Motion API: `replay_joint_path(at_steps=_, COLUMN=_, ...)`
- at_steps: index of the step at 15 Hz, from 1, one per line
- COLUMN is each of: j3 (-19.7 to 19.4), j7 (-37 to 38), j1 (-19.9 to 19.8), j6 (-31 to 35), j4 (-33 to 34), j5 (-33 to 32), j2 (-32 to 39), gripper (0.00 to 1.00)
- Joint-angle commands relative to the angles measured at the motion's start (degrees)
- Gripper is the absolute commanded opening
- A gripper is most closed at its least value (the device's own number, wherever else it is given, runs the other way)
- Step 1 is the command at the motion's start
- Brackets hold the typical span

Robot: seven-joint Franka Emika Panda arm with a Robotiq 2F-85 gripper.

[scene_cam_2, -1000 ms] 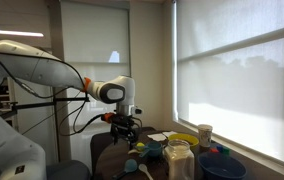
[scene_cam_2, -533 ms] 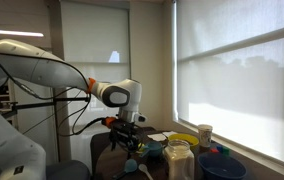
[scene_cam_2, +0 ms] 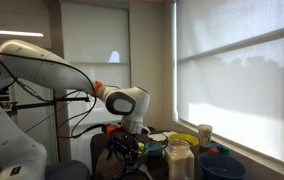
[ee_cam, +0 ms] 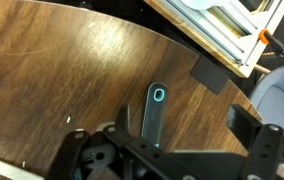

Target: Pick up the upside down measuring spoon and put it the right way up on the table

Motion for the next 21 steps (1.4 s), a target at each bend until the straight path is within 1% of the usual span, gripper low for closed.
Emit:
replay_joint_path(at_steps=1, j3=1.11, j7=0.75, j1=-1.60, j6=-0.20, j4=-0.58, j5=-0.12, j2=2.89, gripper=1.00)
replay_joint_path(at_steps=6, j3=1.54, j7=3.34, j1=-2.66, j6=1.24, j4=-1.48, j5=0.49, j2=5.61, gripper=1.00)
replay_joint_path(at_steps=13, j3=1.13, j7=6.01, j1=-3.81, j6=1.52, j4=-1.13, j5=1.53, j2=6.87, gripper=0.99)
replay_joint_path(at_steps=14, j3=1.05, j7=6.25, j1=-3.94, j6=1.59, j4=-1.07, j5=1.56, j2=6.89, gripper=0.92)
replay_joint_path(at_steps=16, j3=0.98, j7=6.66, j1=-4.12, j6=1.75, j4=-0.95, j5=1.72, j2=6.88, gripper=0.70)
replay_joint_path(at_steps=18, j3=0.95, j7=6.86, j1=-4.21, j6=1.83, j4=-0.67, j5=2.02, j2=6.95, gripper=0.56)
replay_joint_path(at_steps=20, j3=0.81, j7=6.46, j1=-4.24, j6=1.93, j4=-0.59, j5=2.69, j2=7.11, gripper=0.54)
replay_joint_path(at_steps=21, j3=0.76, j7=6.54, j1=-4.30, j6=2.07, j4=-0.58, j5=2.93, j2=7.21, gripper=0.52)
